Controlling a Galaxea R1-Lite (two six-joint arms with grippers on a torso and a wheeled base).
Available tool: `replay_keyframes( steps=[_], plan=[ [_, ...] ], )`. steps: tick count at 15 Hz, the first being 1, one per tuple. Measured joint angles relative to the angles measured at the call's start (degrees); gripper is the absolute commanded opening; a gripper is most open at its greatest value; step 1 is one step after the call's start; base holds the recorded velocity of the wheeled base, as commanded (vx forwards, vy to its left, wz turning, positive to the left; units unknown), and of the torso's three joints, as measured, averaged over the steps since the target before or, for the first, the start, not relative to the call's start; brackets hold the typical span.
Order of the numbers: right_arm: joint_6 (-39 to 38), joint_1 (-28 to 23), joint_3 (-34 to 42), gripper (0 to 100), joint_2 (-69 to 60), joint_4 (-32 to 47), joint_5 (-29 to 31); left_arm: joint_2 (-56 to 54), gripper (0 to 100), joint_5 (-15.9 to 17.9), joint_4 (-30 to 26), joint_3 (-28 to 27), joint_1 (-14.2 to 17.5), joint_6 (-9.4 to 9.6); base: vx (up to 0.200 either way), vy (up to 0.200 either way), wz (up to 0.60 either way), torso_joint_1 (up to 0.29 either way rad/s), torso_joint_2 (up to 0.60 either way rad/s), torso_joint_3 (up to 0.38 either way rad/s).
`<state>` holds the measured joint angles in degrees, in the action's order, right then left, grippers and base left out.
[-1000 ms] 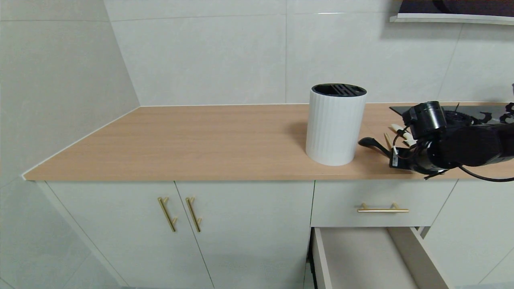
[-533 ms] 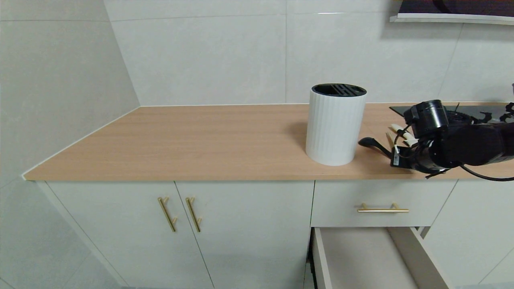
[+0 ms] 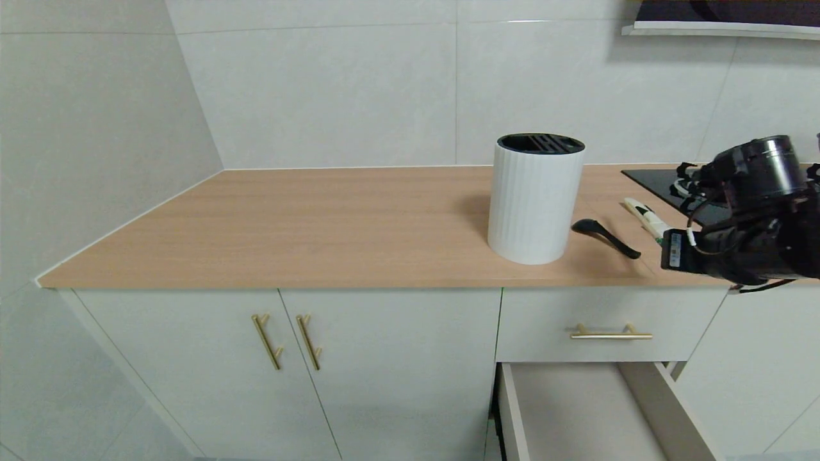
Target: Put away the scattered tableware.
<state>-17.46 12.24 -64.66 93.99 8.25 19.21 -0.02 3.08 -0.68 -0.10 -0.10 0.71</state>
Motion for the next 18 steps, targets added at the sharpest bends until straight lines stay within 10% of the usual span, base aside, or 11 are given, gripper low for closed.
replay_keyframes(
  steps=[7, 18],
  plan=[
    [5.0, 0.3, 5.4, 0, -21.9, 20.1, -23.9, 0.0, 100, 0.0, 0.0, 0.0, 0.0, -0.02, 0.000, 0.000, 0.00, 0.000, 0.00, 0.000],
    [12.6, 7.2, 12.7, 0, -29.4, 20.6, -28.5, 0.0, 100, 0.0, 0.0, 0.0, 0.0, -0.02, 0.000, 0.000, 0.00, 0.000, 0.00, 0.000]
  ],
)
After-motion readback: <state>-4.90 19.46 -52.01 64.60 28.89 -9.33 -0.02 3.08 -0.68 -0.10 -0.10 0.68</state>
